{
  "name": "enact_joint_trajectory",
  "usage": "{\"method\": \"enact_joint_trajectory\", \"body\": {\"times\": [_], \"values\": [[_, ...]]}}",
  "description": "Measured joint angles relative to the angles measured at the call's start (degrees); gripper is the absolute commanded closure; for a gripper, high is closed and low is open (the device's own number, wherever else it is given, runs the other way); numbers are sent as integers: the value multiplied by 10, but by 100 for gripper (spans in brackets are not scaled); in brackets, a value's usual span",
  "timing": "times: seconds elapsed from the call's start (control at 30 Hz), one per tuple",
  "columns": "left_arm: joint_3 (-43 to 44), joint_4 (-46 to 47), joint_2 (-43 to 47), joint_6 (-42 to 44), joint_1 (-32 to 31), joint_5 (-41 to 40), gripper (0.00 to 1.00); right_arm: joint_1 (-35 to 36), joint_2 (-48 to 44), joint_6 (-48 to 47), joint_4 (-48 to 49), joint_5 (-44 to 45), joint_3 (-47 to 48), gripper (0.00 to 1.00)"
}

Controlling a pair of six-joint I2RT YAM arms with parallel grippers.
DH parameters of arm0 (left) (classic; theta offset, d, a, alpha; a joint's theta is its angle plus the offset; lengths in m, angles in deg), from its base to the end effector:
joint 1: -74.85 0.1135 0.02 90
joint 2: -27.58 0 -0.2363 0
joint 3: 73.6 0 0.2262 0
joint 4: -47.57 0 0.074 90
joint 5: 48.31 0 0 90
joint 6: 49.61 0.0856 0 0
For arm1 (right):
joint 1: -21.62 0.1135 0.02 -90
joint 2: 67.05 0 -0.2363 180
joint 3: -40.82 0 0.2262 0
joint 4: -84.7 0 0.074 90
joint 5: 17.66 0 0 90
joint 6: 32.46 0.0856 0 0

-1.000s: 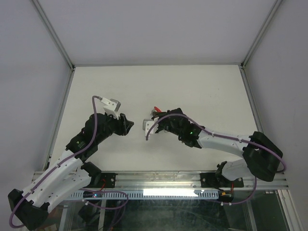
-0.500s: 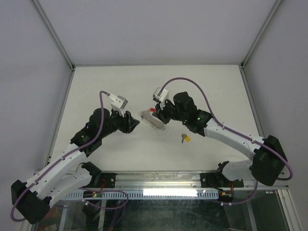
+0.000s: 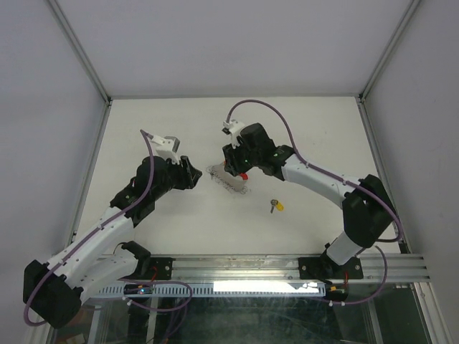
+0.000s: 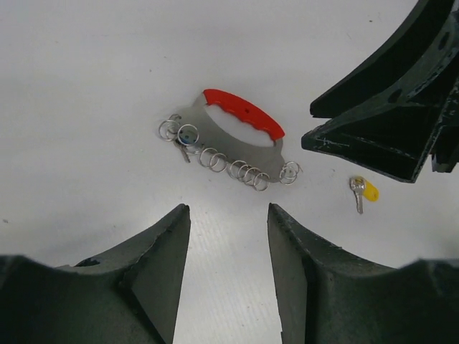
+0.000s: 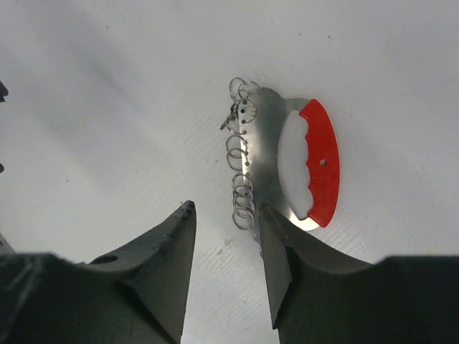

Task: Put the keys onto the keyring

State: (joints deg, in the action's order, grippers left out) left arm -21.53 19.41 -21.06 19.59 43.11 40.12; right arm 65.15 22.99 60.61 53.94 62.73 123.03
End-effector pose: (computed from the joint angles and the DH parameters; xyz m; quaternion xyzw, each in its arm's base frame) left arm 0.2007 -0.1214 0.2376 0.0729 0.8389 -0.2283 0.4886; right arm 0.2570 0.2639 0.2202 -0.3446 0.8299 0.2403 0.3671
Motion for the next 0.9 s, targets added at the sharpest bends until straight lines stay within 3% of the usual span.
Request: {"method": "enact_joint_trajectory", "body": {"times": [0.27, 0.43, 0.6, 0.9], "values": [[-15, 6, -39, -27, 26, 20, 52, -17, 90, 40, -50, 78, 51, 41], [-20, 20, -56, -31, 60, 48, 52, -35, 162, 39, -84, 107, 81, 38], [-26, 30, -85, -38, 86, 76, 52, -35, 213, 30, -112, 120, 104, 38], [-31, 42, -91, -38, 90, 95, 53, -35, 226, 14, -129, 125, 114, 51]]}}
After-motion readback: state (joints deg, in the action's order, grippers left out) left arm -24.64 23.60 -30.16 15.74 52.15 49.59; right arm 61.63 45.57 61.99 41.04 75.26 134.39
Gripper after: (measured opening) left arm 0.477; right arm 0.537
